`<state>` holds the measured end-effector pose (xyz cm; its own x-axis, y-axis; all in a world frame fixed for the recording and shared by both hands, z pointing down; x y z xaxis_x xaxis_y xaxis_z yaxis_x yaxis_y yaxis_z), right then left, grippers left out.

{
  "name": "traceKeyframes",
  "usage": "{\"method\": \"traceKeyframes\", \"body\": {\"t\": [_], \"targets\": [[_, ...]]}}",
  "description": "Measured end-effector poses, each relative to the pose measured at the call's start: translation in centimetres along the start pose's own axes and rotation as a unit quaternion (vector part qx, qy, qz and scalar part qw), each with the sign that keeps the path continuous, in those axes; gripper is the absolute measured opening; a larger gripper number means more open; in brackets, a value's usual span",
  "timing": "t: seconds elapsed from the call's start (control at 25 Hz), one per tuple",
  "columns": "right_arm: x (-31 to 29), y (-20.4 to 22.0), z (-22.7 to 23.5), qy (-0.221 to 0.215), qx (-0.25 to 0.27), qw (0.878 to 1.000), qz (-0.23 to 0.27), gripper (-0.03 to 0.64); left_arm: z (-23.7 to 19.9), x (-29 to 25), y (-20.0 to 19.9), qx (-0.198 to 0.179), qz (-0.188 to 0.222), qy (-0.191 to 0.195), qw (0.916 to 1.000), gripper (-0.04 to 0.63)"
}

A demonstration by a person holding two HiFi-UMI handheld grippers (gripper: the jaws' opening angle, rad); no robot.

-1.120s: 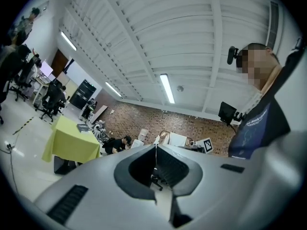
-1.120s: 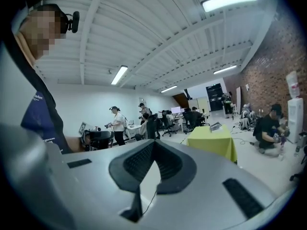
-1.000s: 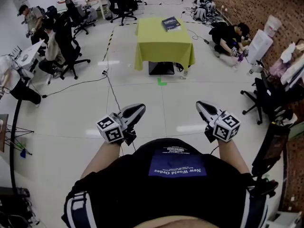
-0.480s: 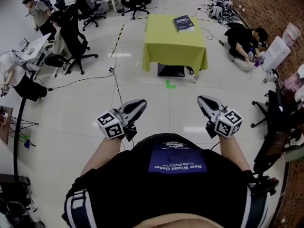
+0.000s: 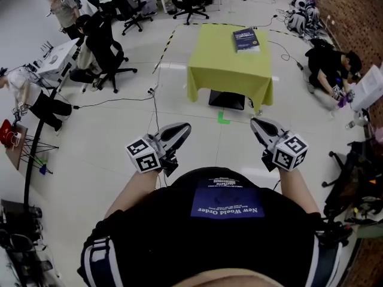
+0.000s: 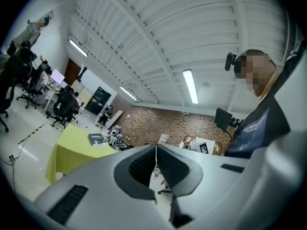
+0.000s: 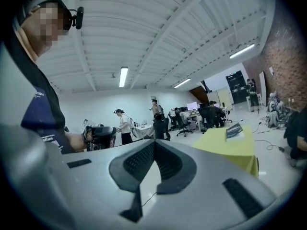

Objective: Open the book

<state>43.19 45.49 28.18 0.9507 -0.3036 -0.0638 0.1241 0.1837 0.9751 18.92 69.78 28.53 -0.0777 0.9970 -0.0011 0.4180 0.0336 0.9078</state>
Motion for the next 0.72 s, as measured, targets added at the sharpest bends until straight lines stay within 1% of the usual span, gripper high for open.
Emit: {"method": "traceKeyframes", "body": {"t": [0.16, 0.32, 0.44, 0.6, 0.72], "targets": [[-1.9, -0.1, 4.3, 0.008, -0.007, 1.000, -0.005, -0.014, -3.7, -3.0, -0.7, 0.005, -0.005, 0.001, 1.0000, 0.006], [-5.2, -0.7, 7.6, 0.032, -0.006, 0.999, -0.012, -0.014, -8.8, -5.7, -1.7, 0.013, -0.004, 0.026, 0.9996, 0.006], [-8.5, -2.8, 10.3, 0.053, 0.007, 0.999, -0.008, -0.014, -13.6, -8.3, -4.3, 0.010, 0.000, 0.052, 0.9986, 0.006], [-13.4, -5.3, 13.0, 0.075, 0.000, 0.997, 0.010, -0.014, -19.7, -11.1, -8.6, 0.002, -0.015, 0.084, 0.9964, 0.006], [-16.8, -6.3, 14.9, 0.106, -0.004, 0.994, 0.026, -0.014, -24.3, -12.8, -11.2, -0.004, -0.022, 0.108, 0.9939, 0.006]]}}
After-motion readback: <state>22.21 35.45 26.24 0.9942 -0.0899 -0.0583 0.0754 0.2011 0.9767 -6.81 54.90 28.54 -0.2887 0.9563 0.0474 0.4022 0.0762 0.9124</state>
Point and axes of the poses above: the fingertips, and each gripper's own axes: x backward along the fingers, z to its right, y out of its underside, the point moved 9 cm from there along x, backward along the fingers, and after that the axes turned 15 degrees about -y, right-handed, at the moved point
